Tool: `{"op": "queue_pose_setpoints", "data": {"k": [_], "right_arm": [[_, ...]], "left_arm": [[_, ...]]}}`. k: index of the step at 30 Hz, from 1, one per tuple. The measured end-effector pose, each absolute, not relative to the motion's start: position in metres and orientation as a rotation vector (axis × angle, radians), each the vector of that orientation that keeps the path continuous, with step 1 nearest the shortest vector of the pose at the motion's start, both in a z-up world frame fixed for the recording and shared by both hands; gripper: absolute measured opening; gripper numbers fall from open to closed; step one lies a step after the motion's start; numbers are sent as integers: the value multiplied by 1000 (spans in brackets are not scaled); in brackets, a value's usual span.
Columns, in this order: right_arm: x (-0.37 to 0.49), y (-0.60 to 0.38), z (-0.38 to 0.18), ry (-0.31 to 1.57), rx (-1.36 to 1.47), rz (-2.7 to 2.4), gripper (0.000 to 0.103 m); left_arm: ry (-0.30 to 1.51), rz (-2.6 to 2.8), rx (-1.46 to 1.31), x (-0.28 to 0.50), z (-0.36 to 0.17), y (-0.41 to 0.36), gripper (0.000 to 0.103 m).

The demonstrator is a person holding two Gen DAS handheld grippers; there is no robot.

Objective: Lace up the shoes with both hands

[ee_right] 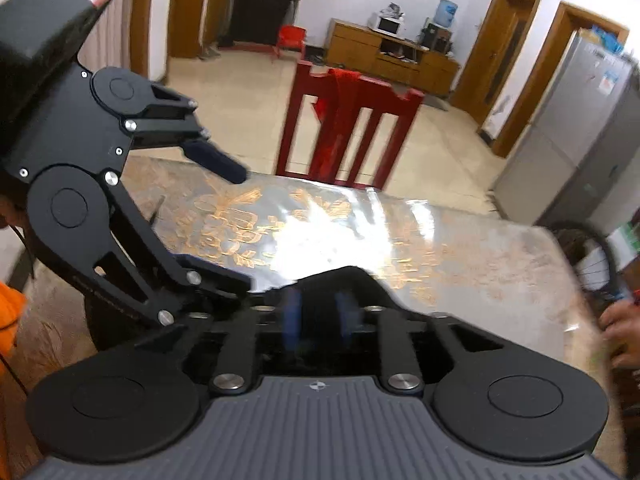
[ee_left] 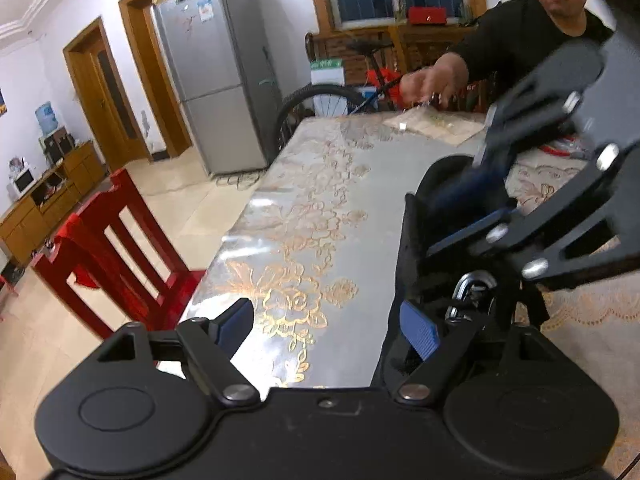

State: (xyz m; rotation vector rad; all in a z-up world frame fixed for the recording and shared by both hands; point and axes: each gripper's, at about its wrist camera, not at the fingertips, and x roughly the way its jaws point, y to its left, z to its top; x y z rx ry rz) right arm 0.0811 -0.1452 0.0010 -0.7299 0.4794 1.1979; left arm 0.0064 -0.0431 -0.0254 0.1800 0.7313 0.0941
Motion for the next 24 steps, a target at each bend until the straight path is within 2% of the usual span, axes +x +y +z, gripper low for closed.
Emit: {"op": "queue_pose_setpoints", "data": {"k": [2, 4, 6, 8, 12, 15, 16, 17, 18, 24], "right_arm": [[79, -153, 12, 468, -709, 1146, 41], [79, -163, 22, 508, -601, 1084, 42], [76, -175, 23, 570, -446, 1018, 45], [68, -189, 17, 623, -287, 949, 56], [41, -199, 6, 621, -169, 850, 56], [30, -200, 10, 569, -211, 878, 56], [30, -200, 13, 545, -239, 899, 52], [34, -198, 17, 523, -269, 914, 44], [42, -196, 22, 515, -291, 936, 42], [103, -161, 28, 720, -498, 1156, 42]], "left_arm": [[744, 81, 171, 3, -20, -44, 78], [765, 58, 161, -1, -13, -47, 86], [791, 40, 139, -5, -9, -49, 88], [807, 35, 139, -9, -7, -55, 88], [857, 44, 207, -17, -11, -71, 89], [893, 69, 225, -20, -14, -76, 89], [899, 82, 231, -19, -13, -77, 89], [897, 89, 241, -20, -11, -78, 89], [893, 91, 255, -20, -9, -79, 89], [885, 152, 319, -23, 1, -89, 89]]}}
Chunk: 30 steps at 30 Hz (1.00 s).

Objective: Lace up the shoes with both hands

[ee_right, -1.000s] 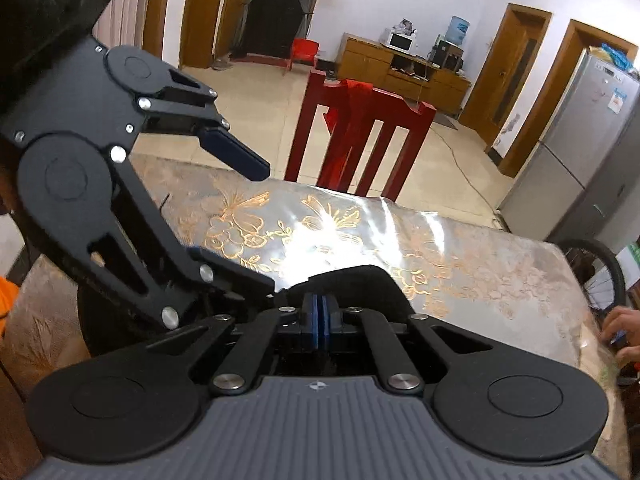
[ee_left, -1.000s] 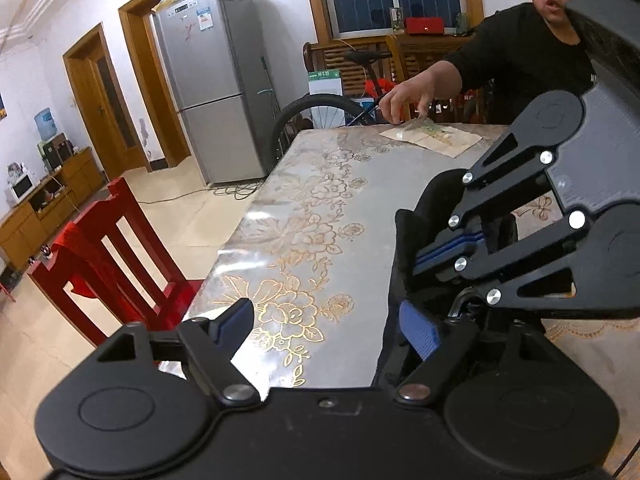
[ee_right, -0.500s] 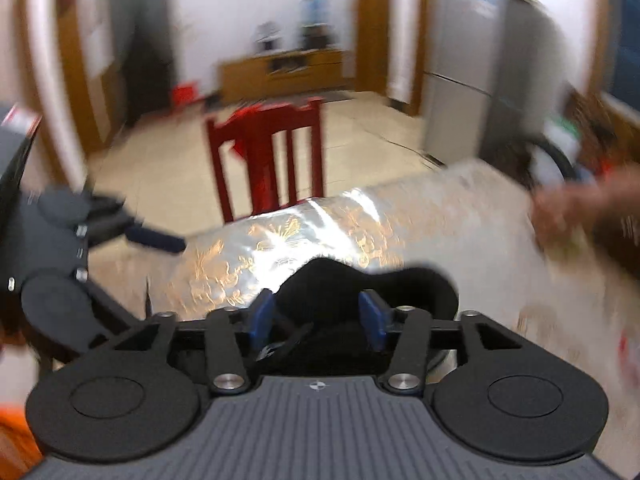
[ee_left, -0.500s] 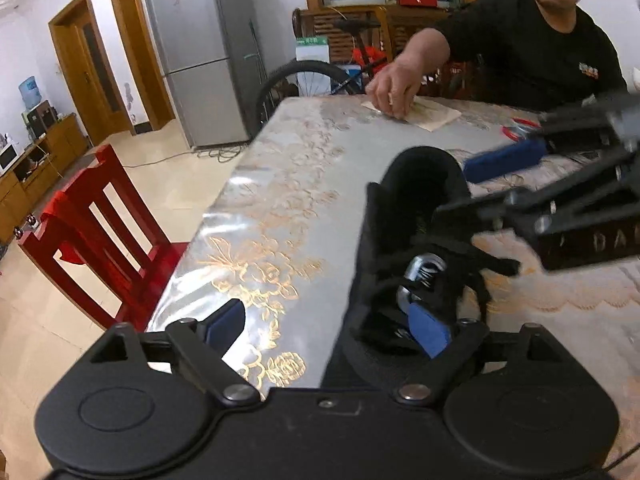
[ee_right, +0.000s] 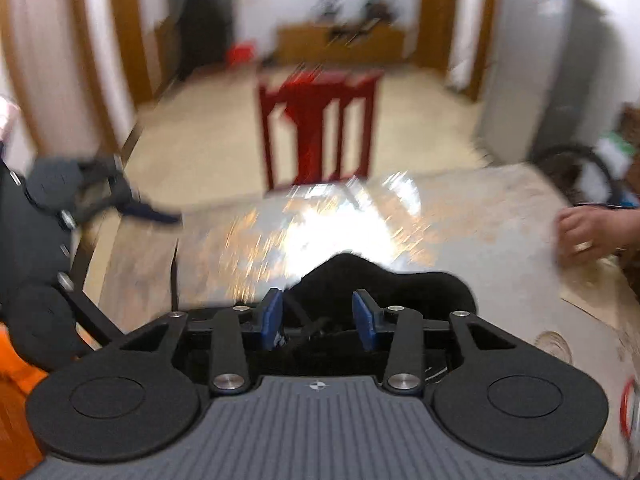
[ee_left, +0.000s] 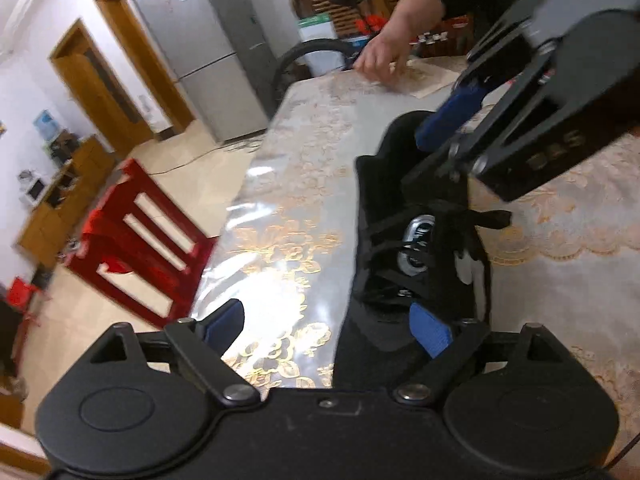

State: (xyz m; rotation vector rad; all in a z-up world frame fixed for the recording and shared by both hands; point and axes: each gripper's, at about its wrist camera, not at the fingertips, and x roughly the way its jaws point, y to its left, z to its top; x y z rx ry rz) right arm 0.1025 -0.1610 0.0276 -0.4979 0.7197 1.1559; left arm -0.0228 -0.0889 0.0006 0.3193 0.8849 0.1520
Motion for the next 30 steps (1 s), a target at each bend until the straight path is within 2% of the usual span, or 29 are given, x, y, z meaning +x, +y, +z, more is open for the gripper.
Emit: {"op": "queue_pose_setpoints", "data": {"k": [7, 12, 16, 21, 22, 24, 25, 26, 30], "right_arm": [[140, -118, 0, 928, -623, 1251, 42], [169, -113, -9, 1101, -461, 1267, 42], [176, -141, 1, 1126, -281, 1265, 43], [177, -141, -8, 1109, -271, 1237, 41], [177, -137, -14, 1123, -287, 1246, 38], [175, -129, -24, 1154, -311, 1257, 24], [173, -127, -27, 1152, -308, 1266, 11], [170, -128, -27, 1129, -311, 1265, 6], [148, -147, -4, 952, -328, 1211, 4]], "left_arm": [[894, 189, 311, -23, 10, -91, 89], [889, 177, 343, -15, 13, -101, 89], [892, 166, 353, -13, 11, -102, 89], [905, 159, 345, -2, 3, -97, 89], [904, 159, 345, 0, 2, -96, 89], [896, 163, 334, 1, 1, -93, 89], [889, 165, 322, 0, 0, -90, 89], [882, 173, 309, 0, 0, -87, 89], [832, 198, 273, -2, -1, -76, 89]]}}
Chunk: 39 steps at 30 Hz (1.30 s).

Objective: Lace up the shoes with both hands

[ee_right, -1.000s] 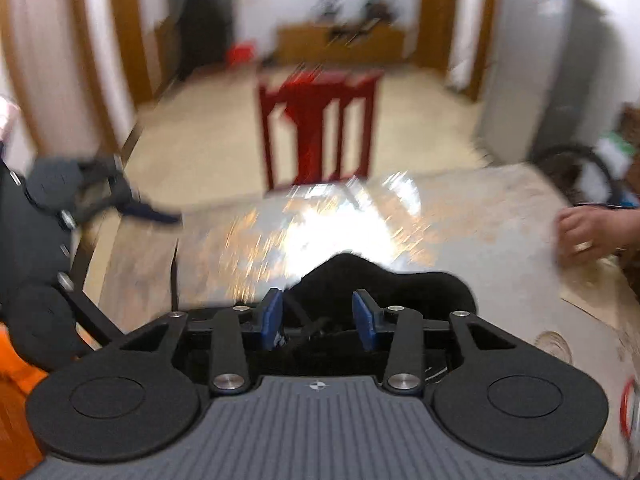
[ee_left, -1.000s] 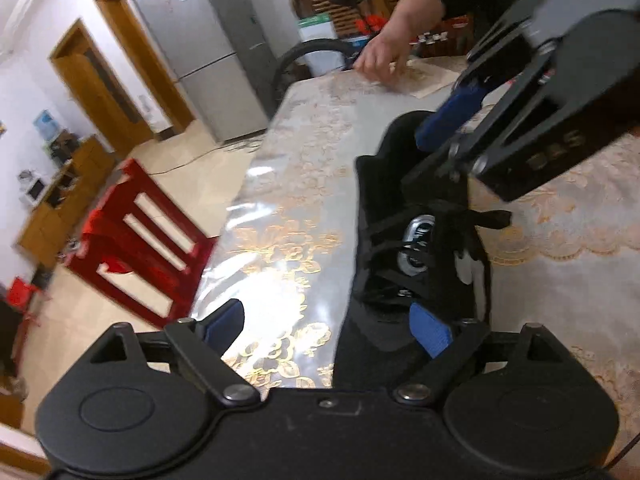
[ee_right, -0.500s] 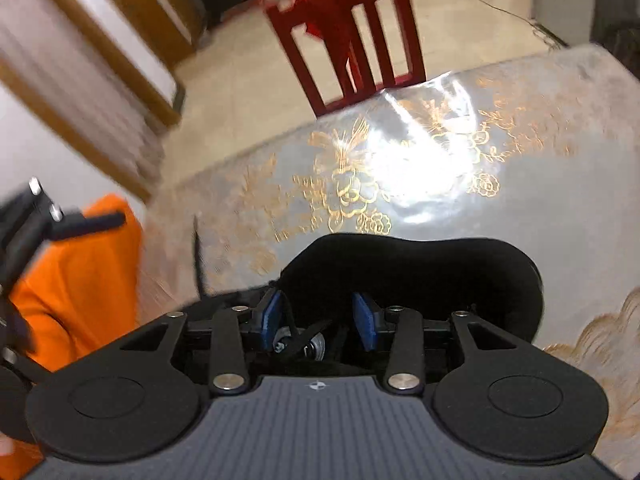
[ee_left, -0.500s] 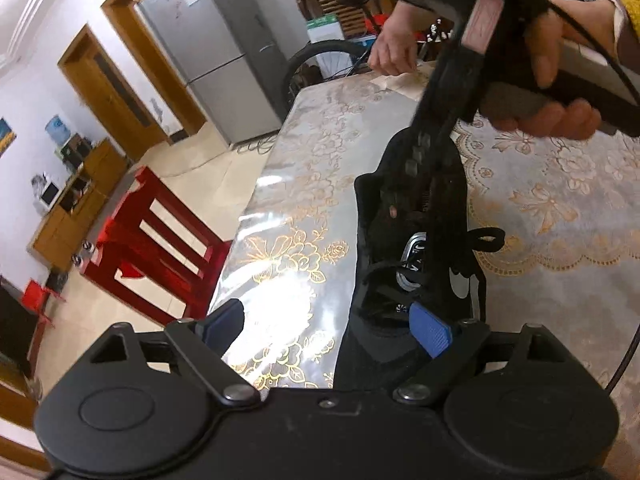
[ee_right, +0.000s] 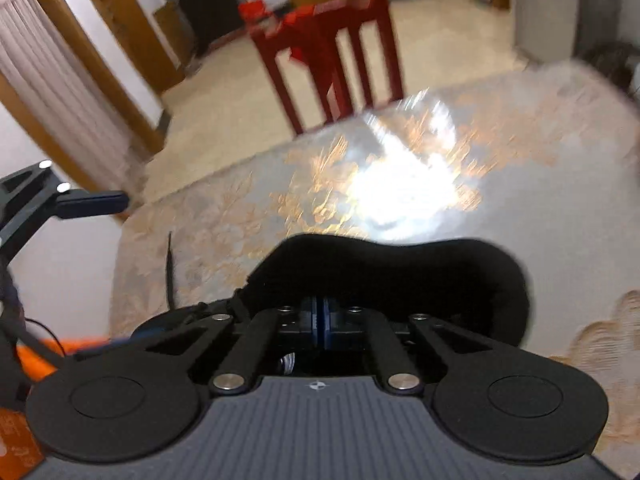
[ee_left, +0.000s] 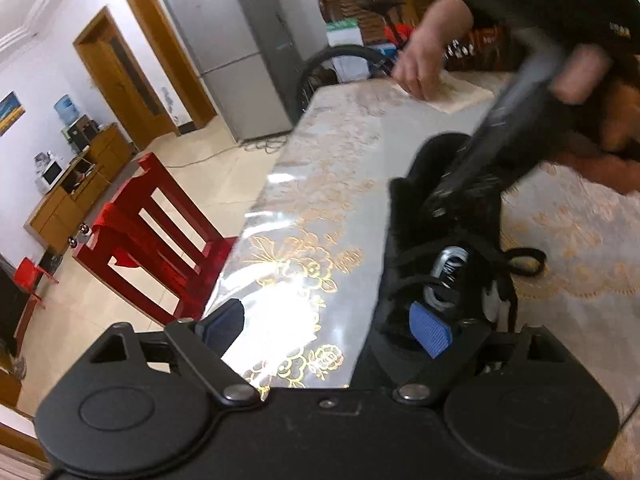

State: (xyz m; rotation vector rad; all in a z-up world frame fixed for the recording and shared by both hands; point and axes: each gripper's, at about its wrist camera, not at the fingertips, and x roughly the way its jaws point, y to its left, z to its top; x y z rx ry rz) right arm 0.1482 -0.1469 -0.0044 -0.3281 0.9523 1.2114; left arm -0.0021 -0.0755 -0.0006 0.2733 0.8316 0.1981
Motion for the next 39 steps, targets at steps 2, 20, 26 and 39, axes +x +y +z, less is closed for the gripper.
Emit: {"op": "queue_pose_setpoints", "data": {"k": [2, 20, 26, 39], "right_arm": [[135, -163, 9, 871, -301, 1203, 4], [86, -148, 17, 673, -634, 1107, 4], [71, -126, 14, 583, -855, 967, 4], [45, -91, -10, 565, -1281, 865, 4]], "left_arm": [[801, 194, 281, -3, -2, -75, 89], [778, 183, 304, 3, -12, -68, 89], [770, 215, 297, -5, -20, -56, 89], [700, 77, 215, -18, -41, -22, 89]]}}
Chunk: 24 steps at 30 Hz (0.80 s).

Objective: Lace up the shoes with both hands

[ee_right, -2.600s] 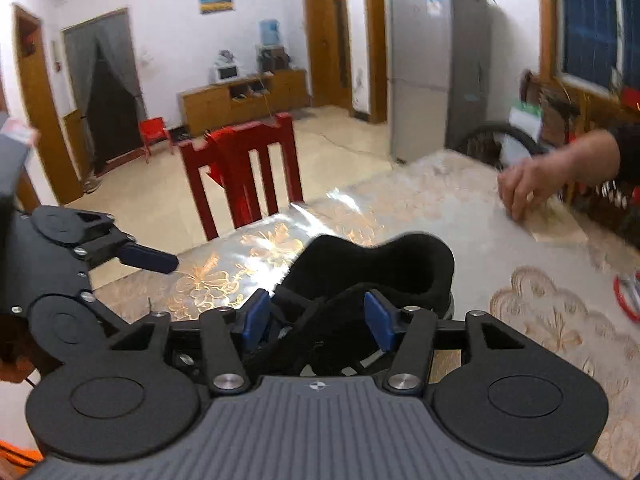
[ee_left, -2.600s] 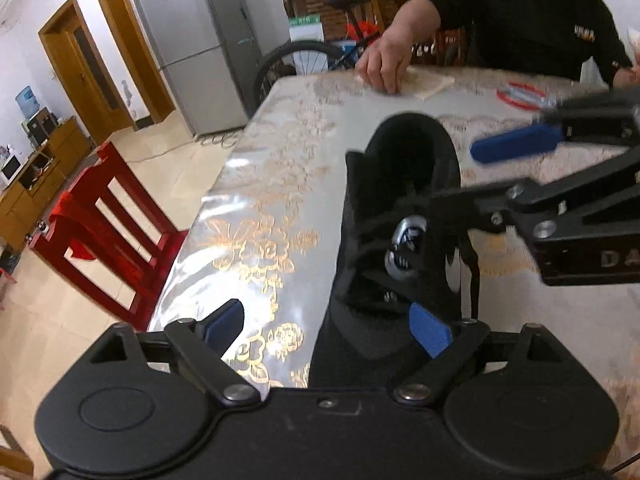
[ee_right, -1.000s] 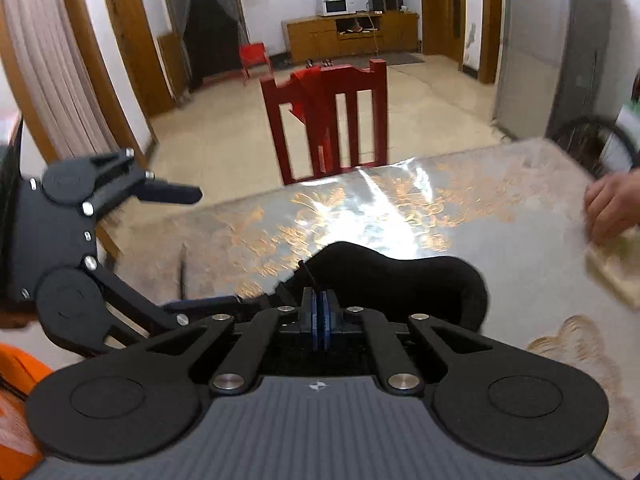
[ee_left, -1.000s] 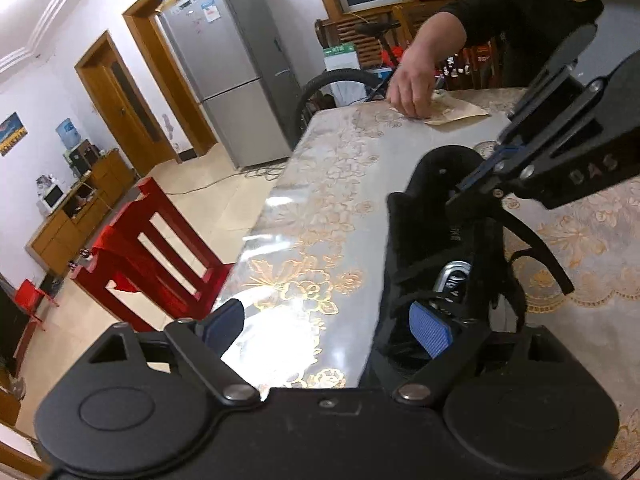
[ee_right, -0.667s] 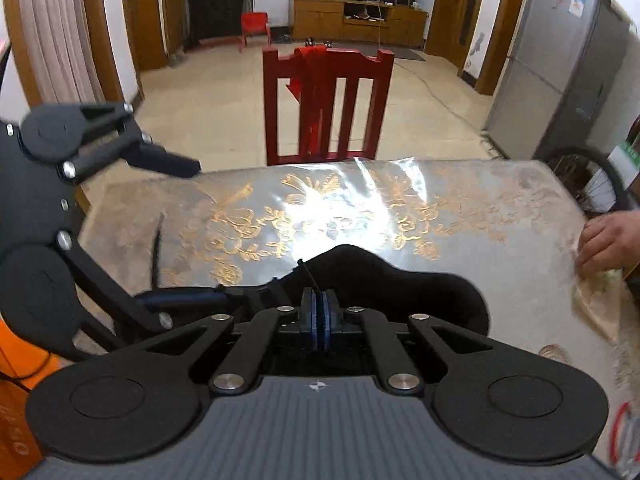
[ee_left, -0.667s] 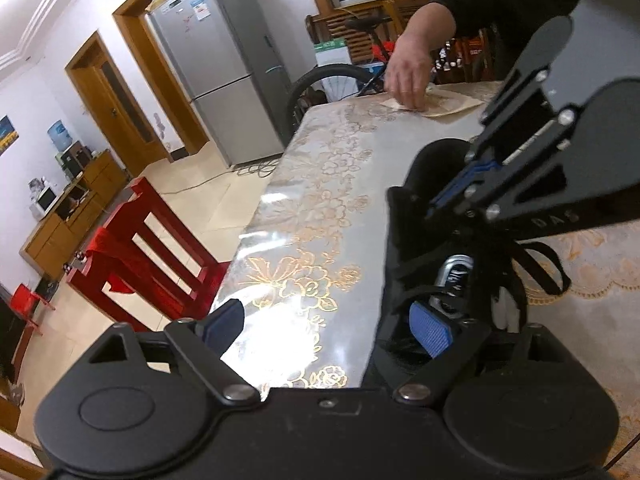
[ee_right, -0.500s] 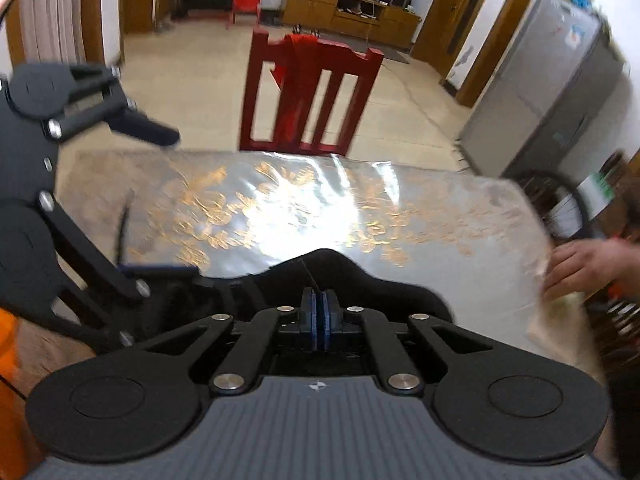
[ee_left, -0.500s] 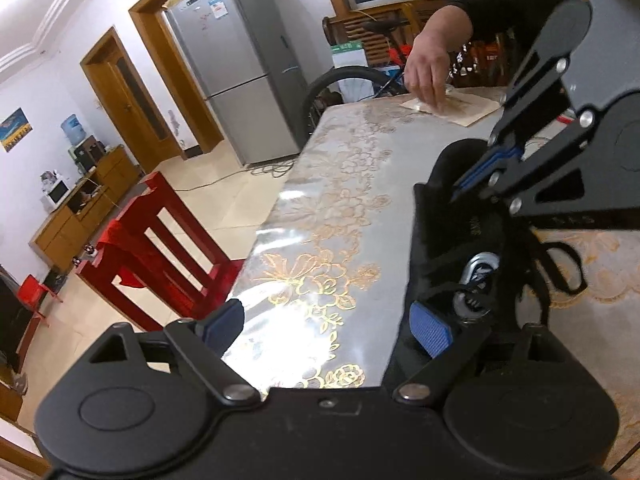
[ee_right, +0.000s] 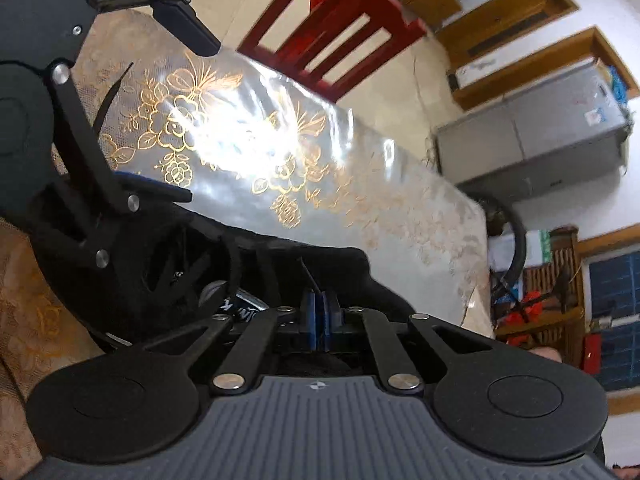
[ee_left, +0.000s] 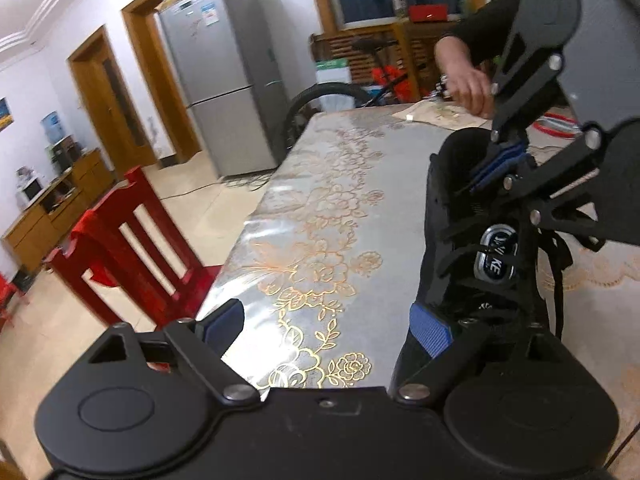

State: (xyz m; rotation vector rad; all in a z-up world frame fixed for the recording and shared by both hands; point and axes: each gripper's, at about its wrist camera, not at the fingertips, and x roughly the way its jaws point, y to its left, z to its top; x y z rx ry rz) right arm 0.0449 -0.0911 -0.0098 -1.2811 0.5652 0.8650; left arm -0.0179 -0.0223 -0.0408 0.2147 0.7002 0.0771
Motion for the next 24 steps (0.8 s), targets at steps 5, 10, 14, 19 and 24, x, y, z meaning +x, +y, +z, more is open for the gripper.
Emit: {"op": "queue_pose_setpoints", "data": {"k": [5, 10, 14, 19, 24], "right_arm": [[59, -80, -12, 692, -1265, 798, 4], [66, -74, -15, 732, -1235, 756, 4], [73, -72, -12, 779, -1142, 735, 4], [71, -72, -14, 793, -1078, 760, 4], [72, -73, -16, 807, -979, 750, 4]], "left_arm": [[702, -16, 180, -11, -44, -10, 89], [726, -74, 134, -3, -46, 5, 89], [735, -102, 122, 0, -47, 8, 89], [738, -112, 122, 0, -48, 9, 89], [748, -110, 123, 0, -48, 10, 89]]}}
